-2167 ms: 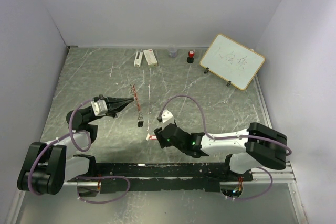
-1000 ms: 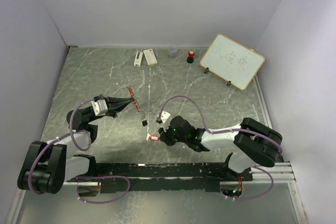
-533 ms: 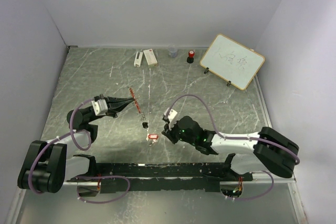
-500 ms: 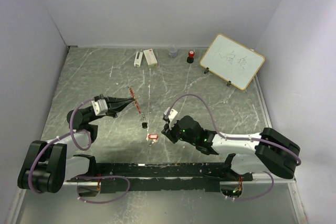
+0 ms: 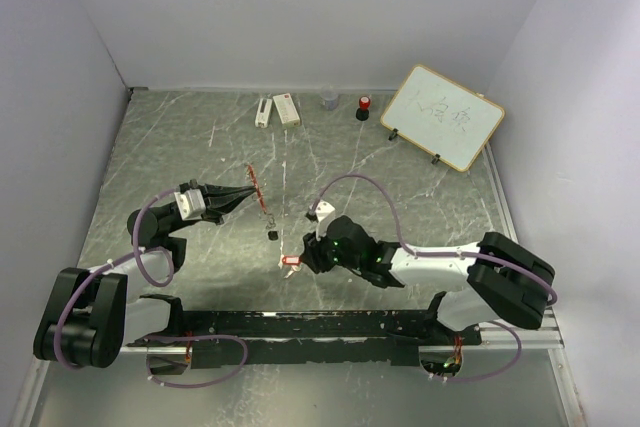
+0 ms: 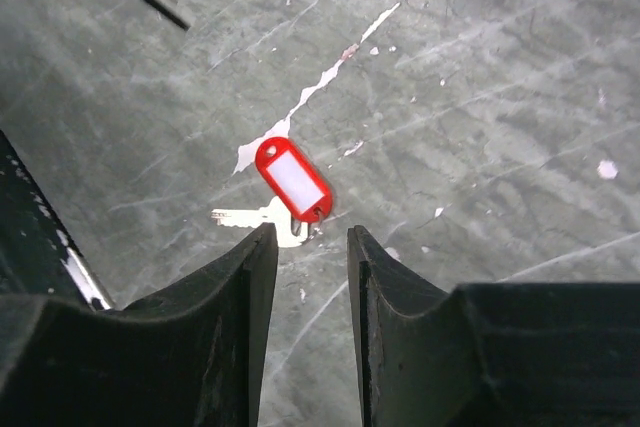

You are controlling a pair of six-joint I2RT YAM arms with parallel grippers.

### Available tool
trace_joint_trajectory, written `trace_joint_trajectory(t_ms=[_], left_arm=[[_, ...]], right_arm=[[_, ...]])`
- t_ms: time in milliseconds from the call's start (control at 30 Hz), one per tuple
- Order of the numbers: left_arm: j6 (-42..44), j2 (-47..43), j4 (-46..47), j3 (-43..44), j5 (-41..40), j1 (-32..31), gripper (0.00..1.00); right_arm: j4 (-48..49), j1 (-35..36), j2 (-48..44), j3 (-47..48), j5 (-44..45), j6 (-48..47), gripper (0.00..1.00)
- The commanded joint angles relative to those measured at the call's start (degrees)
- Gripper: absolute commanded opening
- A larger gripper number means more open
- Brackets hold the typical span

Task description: Put the keys on the keyring

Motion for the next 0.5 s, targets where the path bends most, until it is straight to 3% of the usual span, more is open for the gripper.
trace_joint_trajectory(t_ms=[0,467], left_arm=[[-0.85,0.14,15.77,0.14,0.32,0.7,0.06],[-0.94,-0.2,15.77,-0.01,0.33,0.71,0.07]], right_arm=[[2.8,0.56,-0.73,-1.77,0.82,10.0,0.34],[5.64,1.18,4.59,-2.56,1.72,15.3,0.34]])
